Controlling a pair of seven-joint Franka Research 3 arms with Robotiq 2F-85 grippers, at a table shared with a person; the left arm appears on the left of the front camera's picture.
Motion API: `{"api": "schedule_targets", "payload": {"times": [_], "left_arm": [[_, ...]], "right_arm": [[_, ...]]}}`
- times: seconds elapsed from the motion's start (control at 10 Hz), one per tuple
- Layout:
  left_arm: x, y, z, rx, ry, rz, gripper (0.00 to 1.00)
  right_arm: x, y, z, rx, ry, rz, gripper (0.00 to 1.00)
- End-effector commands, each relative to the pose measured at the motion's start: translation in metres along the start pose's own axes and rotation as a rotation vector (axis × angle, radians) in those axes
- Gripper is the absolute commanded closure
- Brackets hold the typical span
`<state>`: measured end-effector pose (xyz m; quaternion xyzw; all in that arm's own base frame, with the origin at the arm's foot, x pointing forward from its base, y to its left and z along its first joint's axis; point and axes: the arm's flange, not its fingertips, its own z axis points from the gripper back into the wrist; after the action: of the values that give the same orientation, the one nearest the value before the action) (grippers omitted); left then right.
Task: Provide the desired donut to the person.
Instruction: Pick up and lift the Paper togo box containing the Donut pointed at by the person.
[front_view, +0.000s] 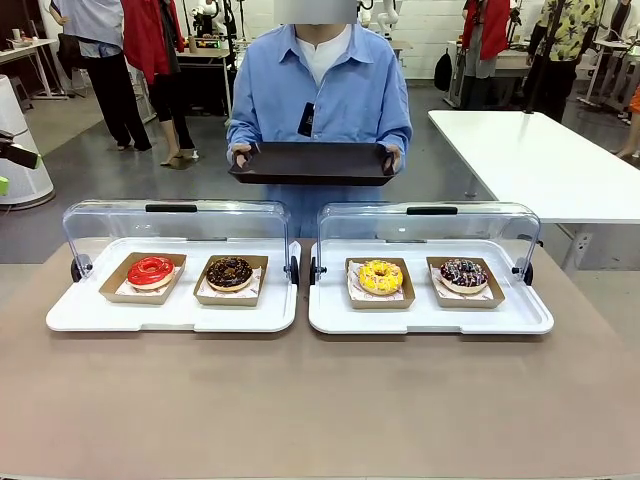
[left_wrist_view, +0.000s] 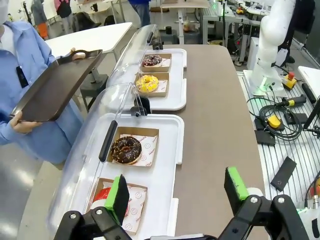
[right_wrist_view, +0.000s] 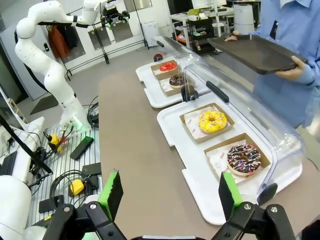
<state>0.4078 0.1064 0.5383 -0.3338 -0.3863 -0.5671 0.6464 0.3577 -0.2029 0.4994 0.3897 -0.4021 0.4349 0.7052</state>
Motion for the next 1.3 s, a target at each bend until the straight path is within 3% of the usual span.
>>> {"api": "schedule_targets", "payload": {"times": [0.0, 1.2], "left_arm": [[0.0, 0.0011, 0.0, -0.007, -0.002, 0.001, 0.0], [0.0, 0.0011, 0.0, -0.007, -0.002, 0.001, 0.0]], "right_arm": [[0.0001, -0.0002, -0.0004, 0.002, -0.002, 0.0, 0.0], [0.0001, -0.0002, -0.0004, 0.002, -0.002, 0.0, 0.0]]}}
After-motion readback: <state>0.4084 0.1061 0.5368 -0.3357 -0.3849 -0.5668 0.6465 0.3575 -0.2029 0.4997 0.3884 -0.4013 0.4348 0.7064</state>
